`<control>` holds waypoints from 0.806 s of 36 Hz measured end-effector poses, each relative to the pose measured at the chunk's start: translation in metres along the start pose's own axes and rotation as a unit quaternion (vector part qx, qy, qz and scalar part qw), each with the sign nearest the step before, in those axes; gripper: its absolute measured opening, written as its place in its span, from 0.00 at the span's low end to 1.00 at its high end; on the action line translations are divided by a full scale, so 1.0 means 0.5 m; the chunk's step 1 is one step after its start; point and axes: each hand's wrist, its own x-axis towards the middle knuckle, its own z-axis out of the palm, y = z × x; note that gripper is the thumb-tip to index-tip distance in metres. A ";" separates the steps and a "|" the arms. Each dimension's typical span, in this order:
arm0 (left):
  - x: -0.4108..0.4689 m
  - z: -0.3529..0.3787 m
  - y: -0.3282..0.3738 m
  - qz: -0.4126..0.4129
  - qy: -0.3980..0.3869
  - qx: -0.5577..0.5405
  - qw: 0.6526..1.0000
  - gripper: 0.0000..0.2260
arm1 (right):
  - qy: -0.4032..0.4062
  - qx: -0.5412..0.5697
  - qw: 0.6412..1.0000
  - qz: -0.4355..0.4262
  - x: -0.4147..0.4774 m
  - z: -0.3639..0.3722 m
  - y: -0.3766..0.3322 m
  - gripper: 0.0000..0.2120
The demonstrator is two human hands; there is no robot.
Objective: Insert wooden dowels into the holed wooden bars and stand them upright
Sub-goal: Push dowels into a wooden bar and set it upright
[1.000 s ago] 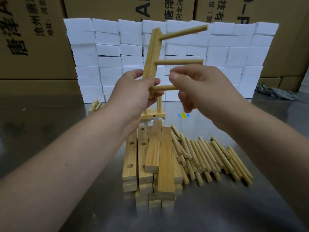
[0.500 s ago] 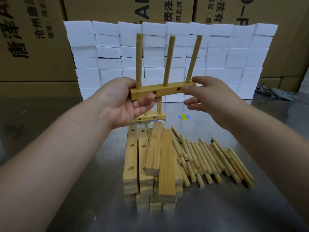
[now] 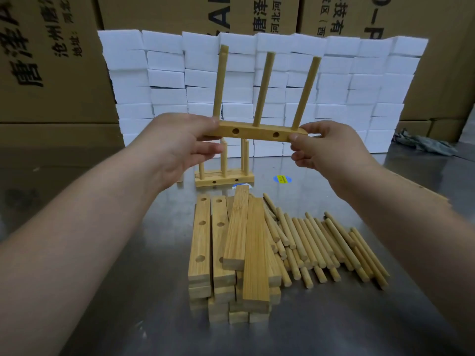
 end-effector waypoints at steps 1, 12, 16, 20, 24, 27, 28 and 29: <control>0.001 -0.002 -0.004 0.024 0.017 0.060 0.998 0.04 | 0.000 -0.002 1.000 0.001 0.000 0.002 0.002 0.08; 0.012 -0.020 -0.045 0.051 0.056 0.271 0.960 0.09 | -0.027 -0.004 0.998 0.053 0.000 0.013 0.032 0.13; 0.038 -0.030 -0.069 0.048 0.066 0.265 0.961 0.10 | -0.032 0.009 0.996 0.084 0.001 0.017 0.044 0.18; 0.078 -0.047 -0.116 0.037 0.079 0.307 0.948 0.14 | -0.034 0.011 0.996 0.076 0.002 0.018 0.047 0.11; 0.116 -0.072 -0.172 0.007 0.098 0.366 0.926 0.16 | -0.043 0.001 0.997 0.065 0.000 0.019 0.046 0.03; 0.136 -0.089 -0.214 -0.006 0.103 0.424 0.900 0.16 | -0.060 -0.006 0.996 0.063 -0.003 0.021 0.046 0.06; 0.144 -0.093 -0.228 -0.010 0.100 0.437 0.894 0.16 | -0.066 -0.006 0.996 0.061 -0.004 0.022 0.046 0.06; 0.150 -0.095 -0.240 -0.015 0.094 0.449 0.888 0.16 | -0.070 -0.006 0.996 0.060 -0.004 0.022 0.047 0.07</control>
